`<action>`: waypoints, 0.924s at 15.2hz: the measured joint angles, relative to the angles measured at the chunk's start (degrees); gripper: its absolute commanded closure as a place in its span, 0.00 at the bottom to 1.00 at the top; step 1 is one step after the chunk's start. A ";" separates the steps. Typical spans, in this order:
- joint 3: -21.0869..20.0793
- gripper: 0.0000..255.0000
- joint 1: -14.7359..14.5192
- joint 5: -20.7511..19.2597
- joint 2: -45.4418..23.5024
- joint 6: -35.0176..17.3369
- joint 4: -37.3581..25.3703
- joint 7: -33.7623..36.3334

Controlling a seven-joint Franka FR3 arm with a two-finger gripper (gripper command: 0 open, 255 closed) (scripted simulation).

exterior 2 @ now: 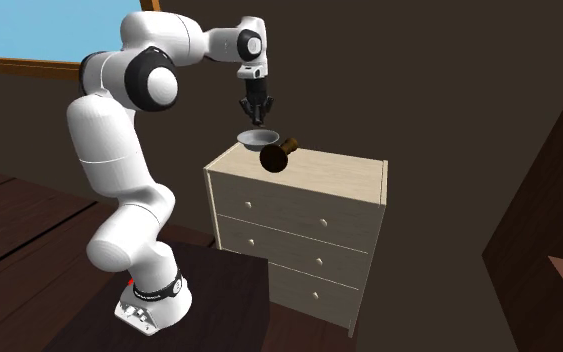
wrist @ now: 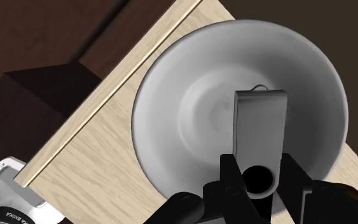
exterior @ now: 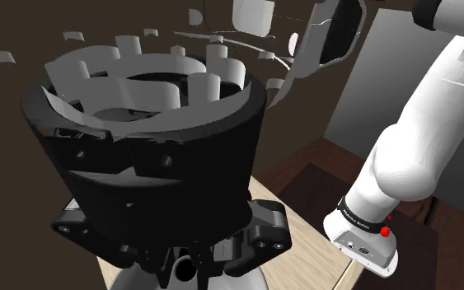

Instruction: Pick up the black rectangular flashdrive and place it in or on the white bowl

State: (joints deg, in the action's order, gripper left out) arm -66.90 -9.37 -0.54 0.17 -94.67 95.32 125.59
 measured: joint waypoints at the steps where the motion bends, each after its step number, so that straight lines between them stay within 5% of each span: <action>1: 0.08 1.00 0.08 0.44 0.47 -0.77 0.96 -0.18; 14: 0.19 1.00 0.16 1.10 1.16 -9.02 9.48 -0.51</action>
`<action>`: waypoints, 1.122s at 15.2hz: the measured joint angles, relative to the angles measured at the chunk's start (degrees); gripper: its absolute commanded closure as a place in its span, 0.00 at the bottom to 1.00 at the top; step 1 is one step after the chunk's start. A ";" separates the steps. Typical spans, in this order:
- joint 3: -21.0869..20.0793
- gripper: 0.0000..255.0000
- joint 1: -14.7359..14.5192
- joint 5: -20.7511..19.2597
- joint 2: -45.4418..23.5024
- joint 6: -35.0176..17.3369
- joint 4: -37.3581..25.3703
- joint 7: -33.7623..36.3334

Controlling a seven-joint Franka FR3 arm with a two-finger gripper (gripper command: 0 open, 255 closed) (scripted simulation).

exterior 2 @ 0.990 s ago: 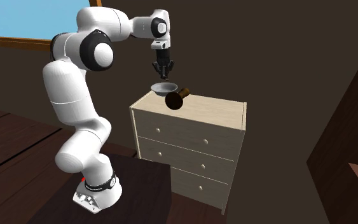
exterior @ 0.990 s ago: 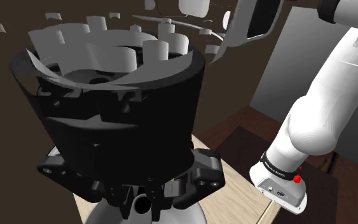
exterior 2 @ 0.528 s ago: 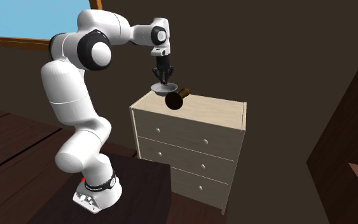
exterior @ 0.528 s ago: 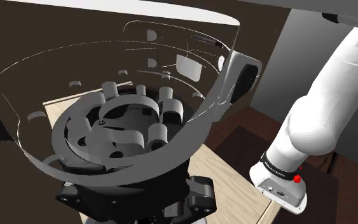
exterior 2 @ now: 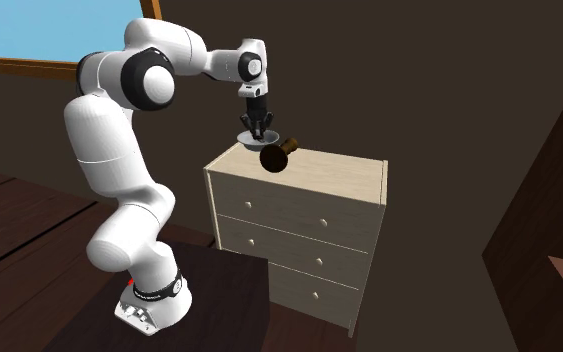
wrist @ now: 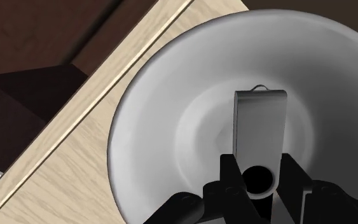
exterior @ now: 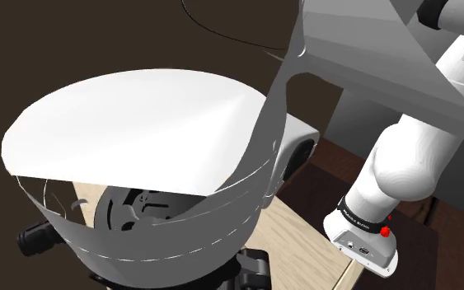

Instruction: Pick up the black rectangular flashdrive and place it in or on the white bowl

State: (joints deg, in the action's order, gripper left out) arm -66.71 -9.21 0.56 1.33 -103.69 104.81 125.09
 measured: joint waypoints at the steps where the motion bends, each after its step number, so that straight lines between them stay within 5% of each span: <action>1: -0.02 1.00 -0.01 -0.05 -0.06 -0.04 0.01 0.05; 3: -0.03 1.00 -0.02 -0.05 -0.06 -0.08 0.05 0.06; 4: -0.03 0.00 -0.02 -0.05 -0.06 -0.08 0.05 0.06; 10: -0.03 0.00 -0.02 -0.05 -0.06 -0.08 0.05 0.06; 17: -0.27 0.00 -0.16 -0.78 -0.83 6.98 -7.34 0.61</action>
State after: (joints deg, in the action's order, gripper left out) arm -66.98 -9.37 -0.22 0.50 -96.71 97.47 125.70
